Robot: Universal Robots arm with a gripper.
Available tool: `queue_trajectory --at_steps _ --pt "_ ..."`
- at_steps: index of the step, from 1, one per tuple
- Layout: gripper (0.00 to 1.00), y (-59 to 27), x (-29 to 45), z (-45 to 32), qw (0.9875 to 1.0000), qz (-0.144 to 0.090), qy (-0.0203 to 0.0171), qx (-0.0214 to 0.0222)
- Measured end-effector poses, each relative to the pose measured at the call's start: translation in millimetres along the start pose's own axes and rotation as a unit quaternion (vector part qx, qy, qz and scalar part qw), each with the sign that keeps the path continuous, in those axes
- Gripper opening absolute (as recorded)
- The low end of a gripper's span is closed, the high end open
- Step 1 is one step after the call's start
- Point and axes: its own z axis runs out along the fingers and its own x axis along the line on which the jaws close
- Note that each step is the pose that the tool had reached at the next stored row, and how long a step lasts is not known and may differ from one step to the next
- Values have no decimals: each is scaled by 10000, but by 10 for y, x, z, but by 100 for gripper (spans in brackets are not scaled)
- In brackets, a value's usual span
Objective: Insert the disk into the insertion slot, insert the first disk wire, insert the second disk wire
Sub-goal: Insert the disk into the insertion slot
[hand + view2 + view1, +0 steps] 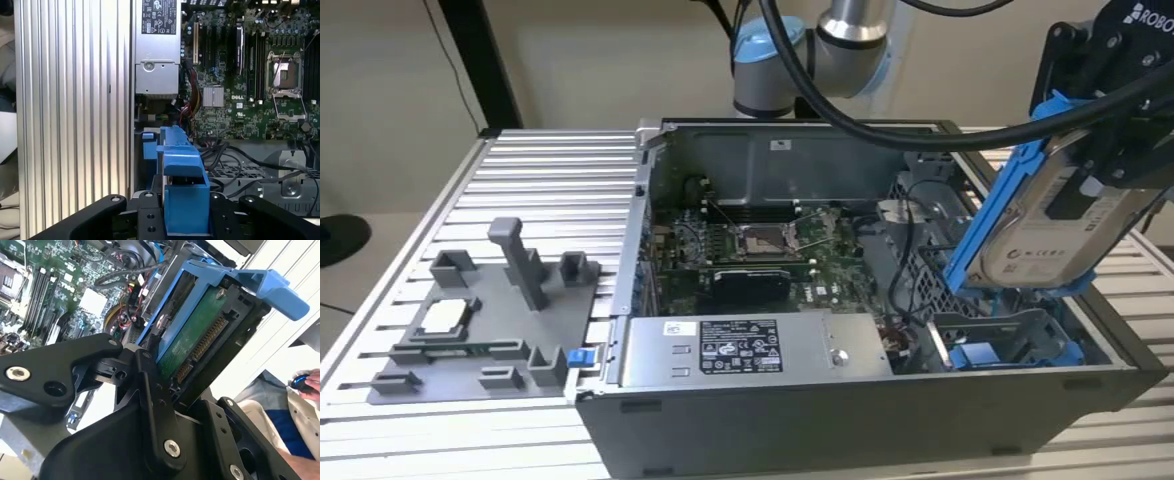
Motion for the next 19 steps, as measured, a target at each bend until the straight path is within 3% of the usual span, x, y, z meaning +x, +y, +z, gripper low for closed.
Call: queue_trajectory --at_steps 19 --pt "0 -44 -1 34 10000 0 0 0"
